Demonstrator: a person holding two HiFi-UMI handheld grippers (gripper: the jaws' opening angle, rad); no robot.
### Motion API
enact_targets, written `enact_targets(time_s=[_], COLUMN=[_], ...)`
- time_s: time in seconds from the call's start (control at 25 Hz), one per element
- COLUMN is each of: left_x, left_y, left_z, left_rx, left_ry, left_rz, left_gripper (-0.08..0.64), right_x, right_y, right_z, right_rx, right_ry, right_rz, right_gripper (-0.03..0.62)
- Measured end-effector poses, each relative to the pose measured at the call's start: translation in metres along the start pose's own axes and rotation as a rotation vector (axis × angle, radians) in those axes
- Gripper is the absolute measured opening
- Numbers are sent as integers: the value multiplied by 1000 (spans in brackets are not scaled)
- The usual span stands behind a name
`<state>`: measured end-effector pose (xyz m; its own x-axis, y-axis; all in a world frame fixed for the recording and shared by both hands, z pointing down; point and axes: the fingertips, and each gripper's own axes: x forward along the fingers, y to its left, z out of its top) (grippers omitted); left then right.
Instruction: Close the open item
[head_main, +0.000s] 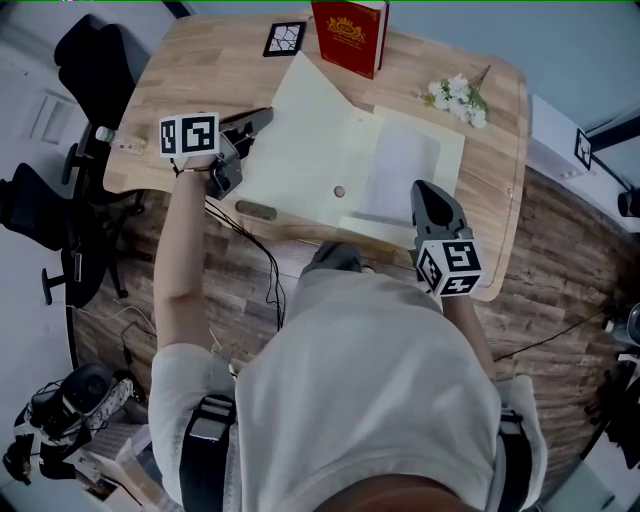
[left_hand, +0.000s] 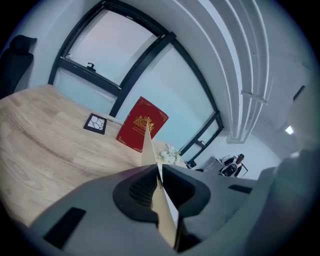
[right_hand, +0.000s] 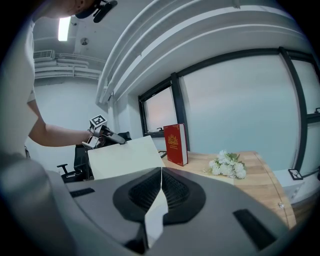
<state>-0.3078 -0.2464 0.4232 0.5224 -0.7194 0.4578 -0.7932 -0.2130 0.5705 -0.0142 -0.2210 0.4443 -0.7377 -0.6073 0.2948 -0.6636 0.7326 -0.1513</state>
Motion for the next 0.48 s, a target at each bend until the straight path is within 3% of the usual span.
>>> enact_targets(time_s=[0.48], left_x=[14], left_y=[-53], left_z=[2], left_rx=[-32], left_ry=[-20], left_rz=[-140], left_gripper=[48], right_x=[-19], right_y=[-1], right_z=[-2], right_rx=[8], right_ry=[-17], right_rz=[-19], right_gripper=[20])
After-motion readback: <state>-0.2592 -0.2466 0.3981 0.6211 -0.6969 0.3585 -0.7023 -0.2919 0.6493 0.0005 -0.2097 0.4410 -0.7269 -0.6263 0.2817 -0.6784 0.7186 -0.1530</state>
